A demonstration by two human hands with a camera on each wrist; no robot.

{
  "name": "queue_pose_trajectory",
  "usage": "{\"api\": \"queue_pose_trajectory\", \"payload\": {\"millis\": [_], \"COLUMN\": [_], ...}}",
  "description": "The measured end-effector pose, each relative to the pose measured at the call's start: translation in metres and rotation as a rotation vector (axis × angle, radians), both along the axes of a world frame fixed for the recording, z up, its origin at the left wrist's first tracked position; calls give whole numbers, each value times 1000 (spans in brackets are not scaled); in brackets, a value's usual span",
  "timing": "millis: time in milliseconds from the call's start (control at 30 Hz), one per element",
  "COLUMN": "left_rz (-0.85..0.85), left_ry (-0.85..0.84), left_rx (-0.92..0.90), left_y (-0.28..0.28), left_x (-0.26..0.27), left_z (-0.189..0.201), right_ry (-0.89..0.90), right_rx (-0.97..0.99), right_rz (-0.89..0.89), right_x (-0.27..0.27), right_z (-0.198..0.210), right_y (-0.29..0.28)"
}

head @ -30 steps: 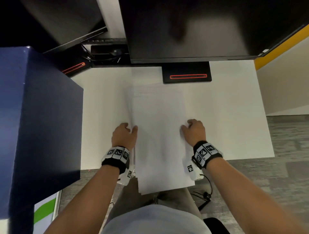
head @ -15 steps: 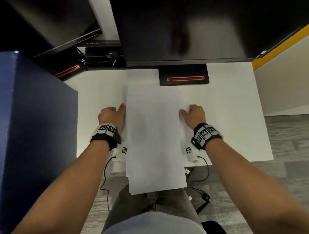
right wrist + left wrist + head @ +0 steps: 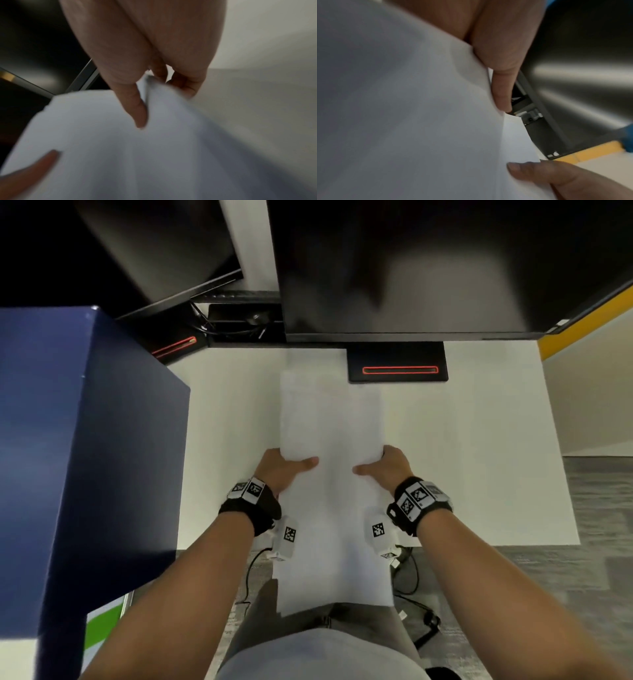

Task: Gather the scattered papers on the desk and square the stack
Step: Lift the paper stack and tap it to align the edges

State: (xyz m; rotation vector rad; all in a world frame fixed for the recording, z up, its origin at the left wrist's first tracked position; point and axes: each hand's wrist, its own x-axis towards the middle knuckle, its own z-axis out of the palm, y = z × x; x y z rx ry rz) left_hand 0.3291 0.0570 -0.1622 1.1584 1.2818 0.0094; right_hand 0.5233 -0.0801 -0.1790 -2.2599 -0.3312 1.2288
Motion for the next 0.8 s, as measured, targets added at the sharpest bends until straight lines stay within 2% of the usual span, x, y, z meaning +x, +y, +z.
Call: {"api": "queue_pose_trajectory", "payload": {"millis": [67,167,233,400,500,567,667,800], "left_rz": [-10,-7,-42,-238,-227,-106,23,153], "left_ry": [-87,-244,-336,-523,-573,-571,-523,-534], "left_rx": [18,70,100,234,344,465,592,700], "left_y": [-2,-1,4,17,27,28,21,3], "left_x": [-5,-15,-22,-19,-10,-2,12,26], "left_z": [25,70,102,158,178,187,187,182], "right_ry": [99,411,521,353,265,134,-107,-230], "right_rx": [155,522,690,790,907,953,960,978], "right_rz": [-90,-271,-283,1,57,-7,-142,-231], "right_x": [-5,-8,-6,5,12,14,14,8], "right_z": [8,39,61,136,178,197,205,202], "right_y": [-9,-24,-29,-27,-24,-20,-12,-9]}}
